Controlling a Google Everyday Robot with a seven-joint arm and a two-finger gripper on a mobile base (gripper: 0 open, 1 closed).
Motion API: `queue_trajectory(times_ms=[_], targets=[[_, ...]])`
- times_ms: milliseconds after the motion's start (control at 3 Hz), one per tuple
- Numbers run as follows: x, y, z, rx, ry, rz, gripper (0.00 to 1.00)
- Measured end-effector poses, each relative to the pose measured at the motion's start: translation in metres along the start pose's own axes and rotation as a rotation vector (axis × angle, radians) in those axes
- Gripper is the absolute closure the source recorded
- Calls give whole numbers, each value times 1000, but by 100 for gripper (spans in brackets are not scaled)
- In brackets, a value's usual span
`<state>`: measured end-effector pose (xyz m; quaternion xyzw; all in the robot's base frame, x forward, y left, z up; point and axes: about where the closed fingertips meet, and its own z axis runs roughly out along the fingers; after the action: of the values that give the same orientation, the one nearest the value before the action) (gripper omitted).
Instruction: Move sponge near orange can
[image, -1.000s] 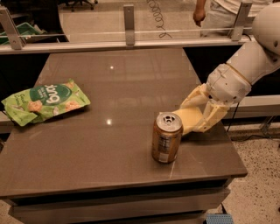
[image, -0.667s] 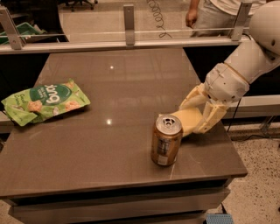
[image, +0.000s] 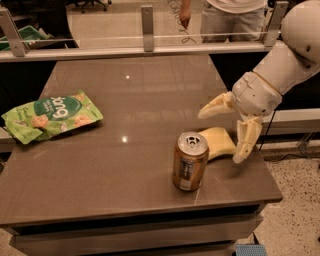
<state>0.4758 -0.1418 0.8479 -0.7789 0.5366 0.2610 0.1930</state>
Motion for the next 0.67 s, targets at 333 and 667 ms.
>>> queue_trajectory(times_ms=[333,667], targets=[[0,-2,-1,5,5,-9,0],[9,-18,-20,77,-1,1,0]])
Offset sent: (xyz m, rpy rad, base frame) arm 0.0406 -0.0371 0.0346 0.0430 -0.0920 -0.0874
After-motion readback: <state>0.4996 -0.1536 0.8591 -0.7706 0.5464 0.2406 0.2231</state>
